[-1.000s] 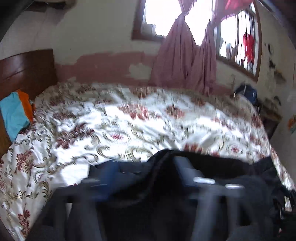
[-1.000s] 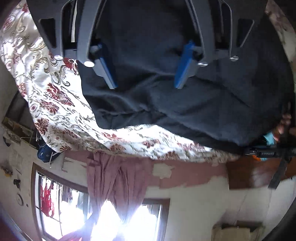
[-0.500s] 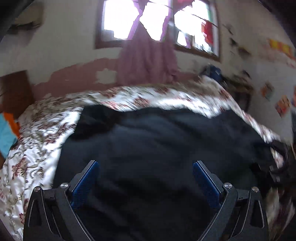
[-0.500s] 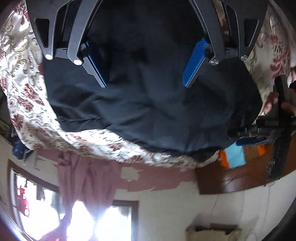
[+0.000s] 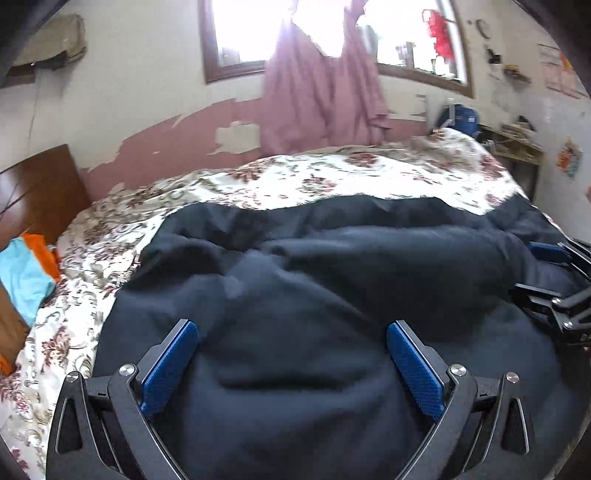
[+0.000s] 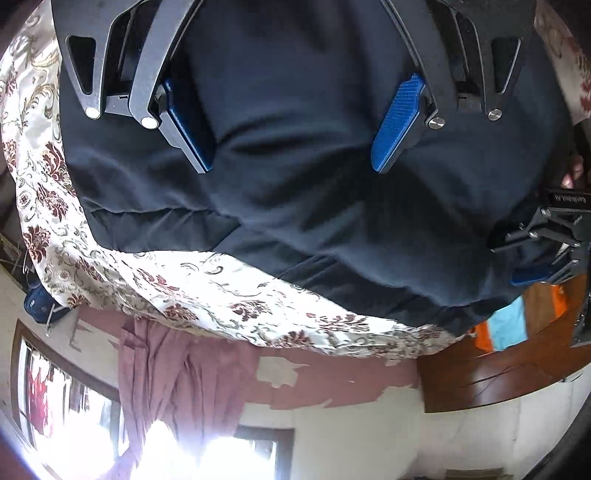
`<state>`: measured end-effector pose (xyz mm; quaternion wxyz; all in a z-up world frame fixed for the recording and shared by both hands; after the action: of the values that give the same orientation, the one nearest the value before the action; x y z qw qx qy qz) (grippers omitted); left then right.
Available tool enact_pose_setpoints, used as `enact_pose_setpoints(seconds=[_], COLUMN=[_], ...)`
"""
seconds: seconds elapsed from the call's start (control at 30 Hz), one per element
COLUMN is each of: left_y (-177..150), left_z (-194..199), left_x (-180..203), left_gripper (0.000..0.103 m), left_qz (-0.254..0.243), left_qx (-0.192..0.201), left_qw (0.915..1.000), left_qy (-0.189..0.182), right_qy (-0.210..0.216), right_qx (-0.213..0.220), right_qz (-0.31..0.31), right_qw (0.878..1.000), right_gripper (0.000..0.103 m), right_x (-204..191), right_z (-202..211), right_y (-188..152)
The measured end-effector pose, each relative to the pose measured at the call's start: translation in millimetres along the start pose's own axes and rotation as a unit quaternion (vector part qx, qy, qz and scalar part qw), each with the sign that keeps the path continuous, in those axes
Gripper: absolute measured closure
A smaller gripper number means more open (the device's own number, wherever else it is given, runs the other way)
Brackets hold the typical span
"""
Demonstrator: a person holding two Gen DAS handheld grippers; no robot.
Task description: Fold large clothes
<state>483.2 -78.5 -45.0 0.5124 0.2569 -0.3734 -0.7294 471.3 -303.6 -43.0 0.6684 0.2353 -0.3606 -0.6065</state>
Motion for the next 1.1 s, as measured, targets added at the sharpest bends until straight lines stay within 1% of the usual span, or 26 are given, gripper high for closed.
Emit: enact_pose_setpoints(seconds=[0.13, 0.17, 0.27, 0.4, 0.47, 0.6, 0.73, 0.9, 1.1], left_y=[10, 10, 8, 4, 2, -1, -2, -2, 0], left_z=[-15, -20, -35, -52, -58, -68, -74, -77, -81], left_x=[-26, -34, -54, -67, -69, -72, -73, -71, -64], left_gripper=[0.0, 0.0, 0.0, 0.0, 0.0, 0.0, 0.0, 0.0, 0.0], left_qz=[0.036, 0.049, 0.096, 0.126, 0.132, 0.142, 0.151, 0.148, 0.133], left_qx=[-0.002, -0.003, -0.014, -0.022, -0.017, -0.013, -0.01, -0.008, -0.012], left_qw=[0.999, 0.9985, 0.9952, 0.9912, 0.9902, 0.9882, 0.9863, 0.987, 0.9902], left_qy=[0.027, 0.024, -0.01, -0.034, -0.042, -0.057, -0.064, -0.061, -0.041], right_qy=[-0.016, -0.017, -0.012, 0.007, 0.021, 0.035, 0.05, 0.058, 0.057], right_qx=[0.001, -0.001, -0.011, -0.024, -0.028, -0.033, -0.045, -0.048, -0.051], right_qz=[0.006, 0.007, 0.008, -0.002, -0.017, -0.029, -0.042, -0.049, -0.048], right_qw=[1.0, 1.0, 1.0, 1.0, 0.999, 0.998, 0.997, 0.996, 0.996], right_gripper=[0.021, 0.021, 0.018, 0.013, 0.011, 0.009, 0.008, 0.007, 0.007], right_x=[0, 0, -3, -3, 0, 1, 4, 4, 3], right_z=[-20, -25, -41, -58, -65, -77, -89, -98, -101], right_y=[10, 12, 17, 19, 18, 13, 10, 8, 7])
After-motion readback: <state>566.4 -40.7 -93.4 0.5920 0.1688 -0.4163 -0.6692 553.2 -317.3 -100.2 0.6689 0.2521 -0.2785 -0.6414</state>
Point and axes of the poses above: each gripper's, at about its wrist camera, not at the fingertips, and z roughly against the way its jaws point, x to its right, y to its top, the point moved 2 cm from there along -z, roughly the way its jaws point, and after that the axes turned 12 degrees about -y, right-handed, at the moved point
